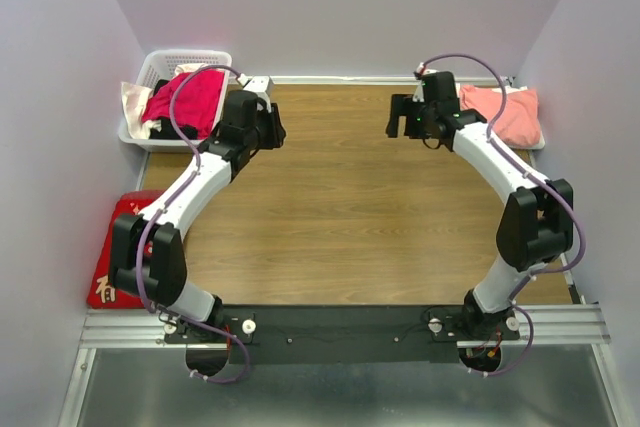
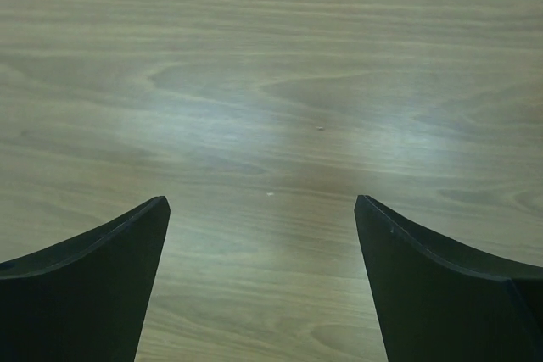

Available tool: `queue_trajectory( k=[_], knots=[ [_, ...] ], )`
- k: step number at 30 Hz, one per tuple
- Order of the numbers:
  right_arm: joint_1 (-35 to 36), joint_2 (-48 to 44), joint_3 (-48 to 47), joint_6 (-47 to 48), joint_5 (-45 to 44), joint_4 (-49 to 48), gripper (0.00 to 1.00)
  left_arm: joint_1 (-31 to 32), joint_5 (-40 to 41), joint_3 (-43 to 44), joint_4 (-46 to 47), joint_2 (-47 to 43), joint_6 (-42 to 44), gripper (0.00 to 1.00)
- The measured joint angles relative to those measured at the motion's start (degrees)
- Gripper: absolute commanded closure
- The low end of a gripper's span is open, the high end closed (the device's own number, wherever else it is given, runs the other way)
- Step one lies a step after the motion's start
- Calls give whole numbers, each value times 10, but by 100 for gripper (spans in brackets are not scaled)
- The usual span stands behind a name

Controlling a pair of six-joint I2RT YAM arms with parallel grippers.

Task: Fold and stack the t-shirts
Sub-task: Reset both grippers

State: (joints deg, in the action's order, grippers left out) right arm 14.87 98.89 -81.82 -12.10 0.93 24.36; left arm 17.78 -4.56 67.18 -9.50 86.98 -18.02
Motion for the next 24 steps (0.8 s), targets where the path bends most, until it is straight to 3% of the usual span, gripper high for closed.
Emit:
queue_trajectory(
  k=[7, 8, 9, 24],
  knots=[
    [117, -32, 5, -9, -32, -43, 0, 3, 22, -29, 13, -57, 0, 44],
    [129, -33, 6, -10, -34, -50, 0, 3, 25, -29, 13, -58, 0, 37],
    [137, -34, 6, -12, -36, -54, 0, 3, 30, -29, 12, -58, 0, 15],
    [190, -31, -2, -13, -93, -83, 0, 7, 80, -16, -28, -57, 0, 14]
  ],
)
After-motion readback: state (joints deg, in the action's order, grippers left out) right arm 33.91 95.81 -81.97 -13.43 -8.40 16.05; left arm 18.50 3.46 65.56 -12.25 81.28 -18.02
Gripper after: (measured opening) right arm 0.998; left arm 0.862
